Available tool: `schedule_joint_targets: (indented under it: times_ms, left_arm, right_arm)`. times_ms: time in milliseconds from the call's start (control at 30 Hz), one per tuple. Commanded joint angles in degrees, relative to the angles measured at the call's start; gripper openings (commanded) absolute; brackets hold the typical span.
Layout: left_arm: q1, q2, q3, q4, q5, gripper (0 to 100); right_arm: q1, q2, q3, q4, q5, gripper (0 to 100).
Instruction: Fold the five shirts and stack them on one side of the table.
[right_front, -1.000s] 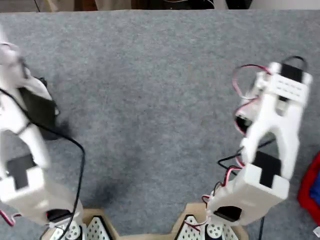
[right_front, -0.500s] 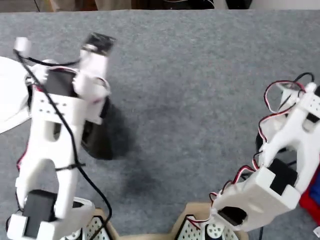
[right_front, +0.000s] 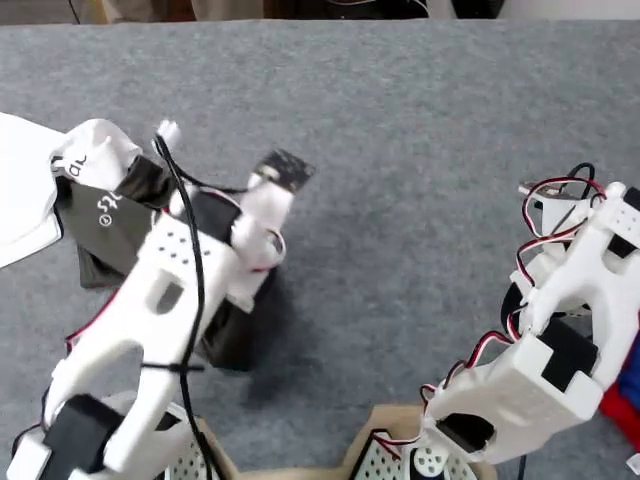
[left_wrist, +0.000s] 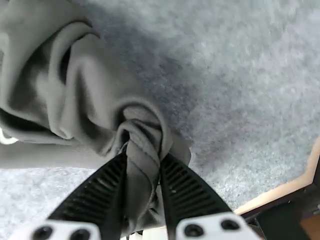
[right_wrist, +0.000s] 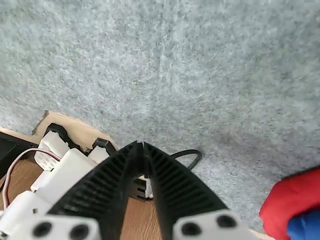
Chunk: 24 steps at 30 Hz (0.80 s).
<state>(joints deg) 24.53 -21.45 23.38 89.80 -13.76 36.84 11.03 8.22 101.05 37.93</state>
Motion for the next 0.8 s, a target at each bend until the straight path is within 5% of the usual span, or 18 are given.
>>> schedule_joint_targets:
  times_ms: [0, 433, 633, 767]
  left_arm:
    - [3.96, -5.23, 3.78, -2.46, 0.0, 2]
    - [6.07, -14.73, 11.69, -3.78, -4.04, 3]
    - [1.58, -20.26, 11.96, -3.96, -3.52, 22]
    - [-5.27, -24.04, 12.13, -4.04, -3.96, 26]
  right_arm:
    - [0.75, -3.91, -0.13, 1.05, 0.53, 0.5]
    - [0.13, -6.02, -0.04, 1.05, 0.53, 0.5]
    - [-2.86, -12.62, 0.13, 0.97, 0.88, 0.5]
    - [-5.41, -15.96, 0.13, 0.97, 0.88, 0.5]
